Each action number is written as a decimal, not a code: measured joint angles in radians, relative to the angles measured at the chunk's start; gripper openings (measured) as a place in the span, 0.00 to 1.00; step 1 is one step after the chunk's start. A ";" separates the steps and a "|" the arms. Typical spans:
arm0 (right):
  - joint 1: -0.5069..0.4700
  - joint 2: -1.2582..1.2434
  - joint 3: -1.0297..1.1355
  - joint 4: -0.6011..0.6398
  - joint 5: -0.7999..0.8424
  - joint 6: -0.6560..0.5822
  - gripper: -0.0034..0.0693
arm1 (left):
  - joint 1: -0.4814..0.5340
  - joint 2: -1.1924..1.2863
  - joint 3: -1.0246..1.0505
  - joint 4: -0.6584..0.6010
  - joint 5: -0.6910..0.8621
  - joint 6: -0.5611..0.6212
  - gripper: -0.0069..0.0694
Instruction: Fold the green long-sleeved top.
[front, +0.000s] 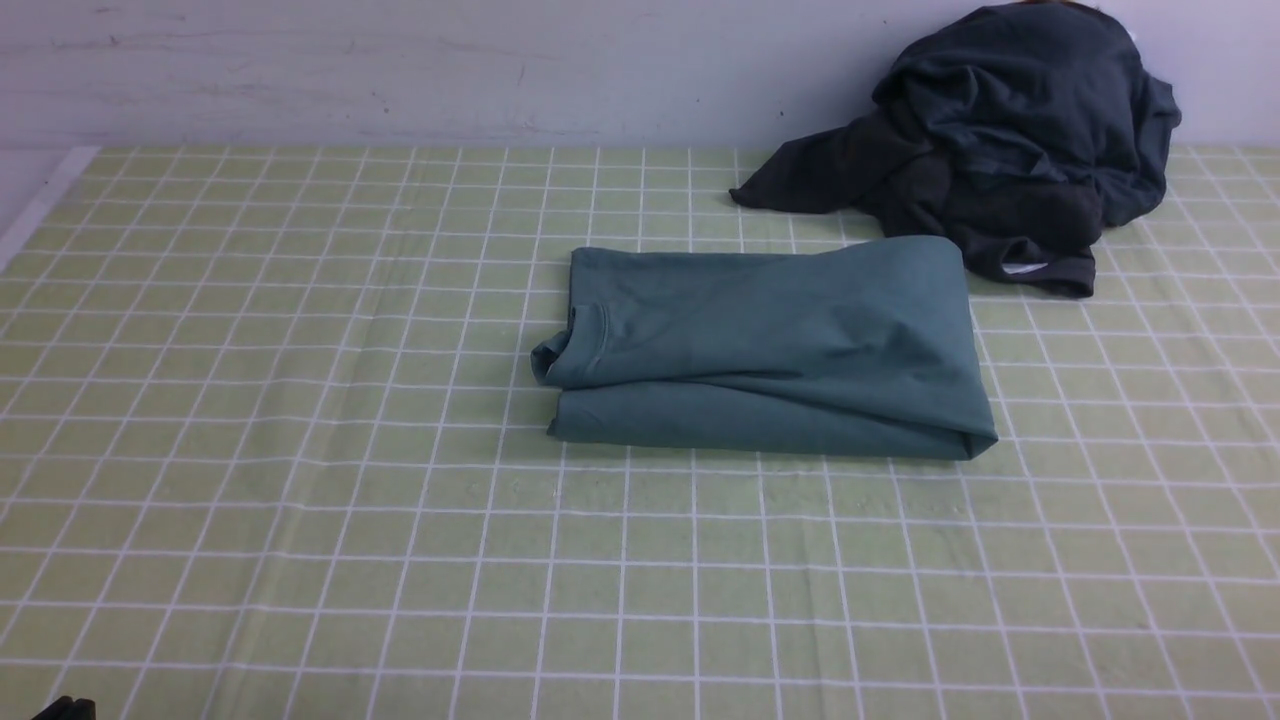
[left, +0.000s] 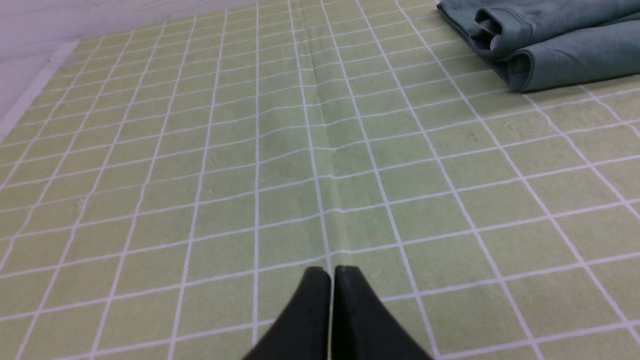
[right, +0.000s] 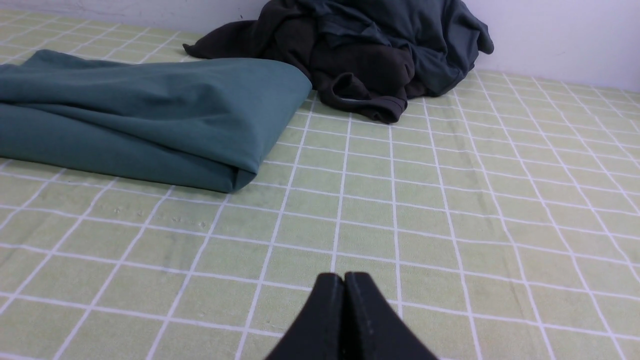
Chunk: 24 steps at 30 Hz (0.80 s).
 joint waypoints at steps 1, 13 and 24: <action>0.000 0.000 0.000 0.000 0.000 0.000 0.03 | 0.000 0.000 0.000 0.000 0.000 -0.012 0.09; 0.000 0.000 0.000 0.000 0.000 0.000 0.03 | 0.031 0.000 0.000 -0.003 0.001 -0.032 0.09; 0.000 0.000 0.000 0.000 0.000 0.000 0.03 | 0.031 0.000 0.000 -0.003 0.001 -0.032 0.09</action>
